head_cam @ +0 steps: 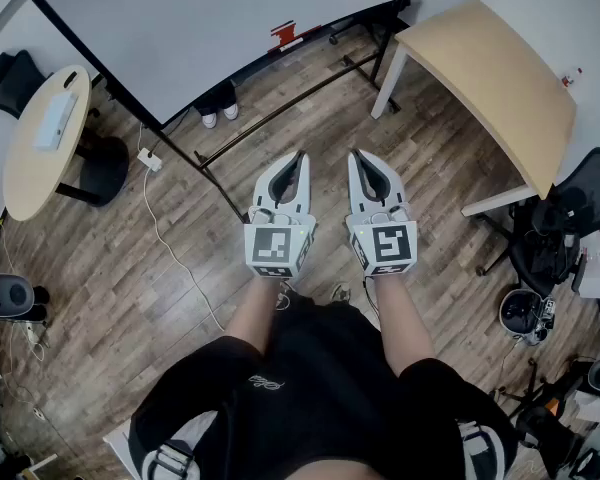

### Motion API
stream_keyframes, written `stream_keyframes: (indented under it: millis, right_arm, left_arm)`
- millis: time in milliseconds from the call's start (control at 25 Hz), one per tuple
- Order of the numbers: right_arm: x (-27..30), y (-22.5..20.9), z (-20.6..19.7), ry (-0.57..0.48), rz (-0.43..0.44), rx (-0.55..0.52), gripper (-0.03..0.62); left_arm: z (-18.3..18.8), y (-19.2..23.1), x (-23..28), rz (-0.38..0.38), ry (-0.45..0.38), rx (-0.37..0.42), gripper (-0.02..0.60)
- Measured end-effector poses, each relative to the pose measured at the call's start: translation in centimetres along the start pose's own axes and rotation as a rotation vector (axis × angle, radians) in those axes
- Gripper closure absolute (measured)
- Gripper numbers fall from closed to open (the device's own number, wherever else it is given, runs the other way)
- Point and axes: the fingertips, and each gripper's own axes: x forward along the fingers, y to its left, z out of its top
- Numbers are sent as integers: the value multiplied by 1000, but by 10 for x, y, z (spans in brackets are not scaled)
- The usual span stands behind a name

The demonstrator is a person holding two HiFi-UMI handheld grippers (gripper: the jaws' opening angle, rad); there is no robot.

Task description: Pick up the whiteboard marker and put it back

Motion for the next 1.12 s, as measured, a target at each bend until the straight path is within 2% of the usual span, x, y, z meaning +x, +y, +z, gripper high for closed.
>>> stream_keyframes:
  millis: [240,600,960,1120]
  right_arm:
    - [7,13,1,-12,33,-15,594]
    - [19,29,-15,26,28,-7,592]
    - [47,61,-17,24,1,5,592]
    - [58,74,-18,29,-5,-5,594]
  left_arm:
    - [-4,5,0,-6,0,-12,577]
    - [-19,32,-11,25,24,-32,577]
    - [-24,73,-21,-28,42,-35,577]
    - [-28,92,-26,-28,46,-38,577]
